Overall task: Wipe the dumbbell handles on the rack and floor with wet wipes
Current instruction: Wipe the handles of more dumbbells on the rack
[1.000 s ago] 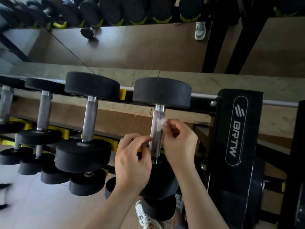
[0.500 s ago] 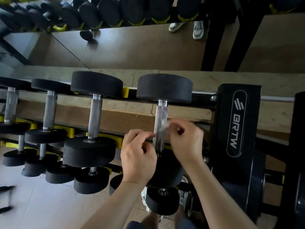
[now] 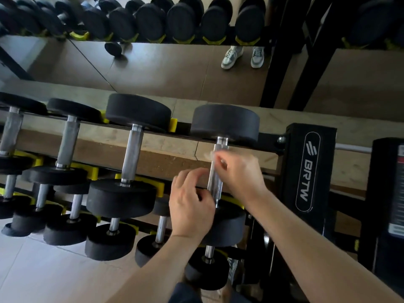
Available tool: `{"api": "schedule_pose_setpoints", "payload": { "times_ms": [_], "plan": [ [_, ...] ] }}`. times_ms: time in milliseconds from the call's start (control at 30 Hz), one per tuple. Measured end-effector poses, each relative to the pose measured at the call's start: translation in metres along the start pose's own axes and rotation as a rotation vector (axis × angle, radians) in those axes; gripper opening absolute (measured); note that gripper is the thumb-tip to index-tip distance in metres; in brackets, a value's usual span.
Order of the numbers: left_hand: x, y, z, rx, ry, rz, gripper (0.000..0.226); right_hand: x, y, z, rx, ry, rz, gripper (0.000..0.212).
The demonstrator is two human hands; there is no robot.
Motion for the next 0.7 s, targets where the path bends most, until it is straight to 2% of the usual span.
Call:
{"api": "schedule_pose_setpoints", "payload": {
  "times_ms": [67,133,233,267,367,433,500,567,600,633,700],
  "plan": [
    [0.0,0.002,0.0,0.041,0.026,-0.004,0.038,0.027,0.001,0.014,-0.003,0.102,0.235,0.013],
    [-0.001,0.002,0.0,0.069,0.05,-0.006,0.038,0.021,0.001,0.018,0.044,0.156,0.329,0.011],
    [0.0,0.002,0.002,0.081,0.047,0.008,0.038,-0.027,0.002,0.009,0.105,0.136,0.105,0.028],
    [0.0,0.002,0.002,0.084,0.042,0.013,0.037,-0.031,0.002,0.009,0.106,0.133,0.128,0.029],
    [-0.001,0.004,0.002,0.09,0.037,0.026,0.037,0.0,-0.001,0.025,0.168,0.19,0.441,0.017],
    [-0.001,0.005,0.001,0.105,0.043,0.015,0.039,0.008,0.0,0.028,0.184,0.237,0.562,0.012],
    [-0.001,0.004,0.002,0.115,0.049,0.008,0.04,-0.011,-0.005,0.022,0.235,0.265,0.472,0.015],
    [0.0,0.003,0.004,0.12,0.047,-0.005,0.041,-0.032,-0.003,0.013,0.164,0.2,0.22,0.021],
    [0.0,0.003,0.004,0.12,0.045,-0.011,0.041,-0.032,-0.001,0.012,0.137,0.162,0.161,0.023],
    [0.0,0.003,0.004,0.118,0.04,-0.014,0.041,-0.022,-0.002,0.013,0.123,0.137,0.199,0.023],
    [-0.001,0.004,0.004,0.118,0.036,-0.023,0.04,0.004,-0.001,0.025,0.113,0.128,0.396,0.019]
  ]
}}
Point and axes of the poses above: each hand's wrist, its own x-axis away from the middle knuckle, its own y-axis out of the back of the hand, z = x × y, the point moved 3 cm from there along -x, towards the middle knuckle, and after that the axes turned 11 degrees about -z, right-handed, at the moved point
